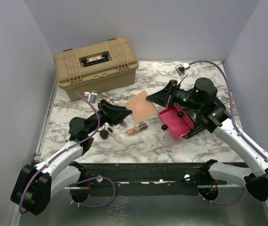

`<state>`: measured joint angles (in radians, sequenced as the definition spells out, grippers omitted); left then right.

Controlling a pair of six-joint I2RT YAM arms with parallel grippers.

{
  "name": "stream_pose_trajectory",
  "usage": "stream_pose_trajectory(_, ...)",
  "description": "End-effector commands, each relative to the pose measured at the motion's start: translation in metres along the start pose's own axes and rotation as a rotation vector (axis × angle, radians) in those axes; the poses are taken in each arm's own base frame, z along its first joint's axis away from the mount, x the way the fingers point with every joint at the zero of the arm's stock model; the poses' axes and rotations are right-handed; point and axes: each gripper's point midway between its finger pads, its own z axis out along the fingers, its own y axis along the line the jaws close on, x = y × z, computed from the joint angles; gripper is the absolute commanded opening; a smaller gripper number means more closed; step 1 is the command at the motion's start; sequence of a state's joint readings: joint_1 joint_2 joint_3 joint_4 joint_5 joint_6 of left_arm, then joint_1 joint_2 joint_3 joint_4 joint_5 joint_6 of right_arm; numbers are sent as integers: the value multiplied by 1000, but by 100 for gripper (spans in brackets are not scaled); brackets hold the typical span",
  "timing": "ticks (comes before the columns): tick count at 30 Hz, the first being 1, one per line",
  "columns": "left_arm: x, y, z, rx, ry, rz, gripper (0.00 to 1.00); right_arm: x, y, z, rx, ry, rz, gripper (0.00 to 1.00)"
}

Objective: Organize the makeup
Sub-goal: Place the makeup in the drawer.

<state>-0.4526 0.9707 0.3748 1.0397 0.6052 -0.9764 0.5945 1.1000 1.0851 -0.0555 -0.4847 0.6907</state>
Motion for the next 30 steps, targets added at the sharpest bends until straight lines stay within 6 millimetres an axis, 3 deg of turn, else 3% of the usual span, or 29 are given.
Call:
stream_pose_trajectory(1, -11, -35, -3, 141, -36, 59, 33, 8, 0, 4, -9, 57, -8, 17)
stream_pose_trajectory(3, -14, -39, -4, 159, -55, 62, 32, 10, -1, 5, -11, 67, -6, 17)
stream_pose_trajectory(8, -15, -43, -4, 181, -66, 45, 41, 13, 0, 7, -33, 77, -7, 17)
stream_pose_trajectory(18, -15, -35, -2, 160, -78, 23, 38, 16, 0, 8, -51, 82, -8, 17)
stream_pose_trajectory(21, -14, -35, -2, 160, -73, 23, 25, 18, -1, 10, -52, 94, -5, 17)
stream_pose_trajectory(25, -14, -31, -2, 149, -77, 15, 21, 24, -6, 11, -41, 123, -7, 20)
stream_pose_trajectory(28, -15, -27, -1, 130, -90, 2, 5, 27, -22, 11, 47, 147, -18, 24)
stream_pose_trajectory(30, -16, -22, -1, 115, -102, -9, 0, 25, -34, 10, 112, 136, -21, 28)
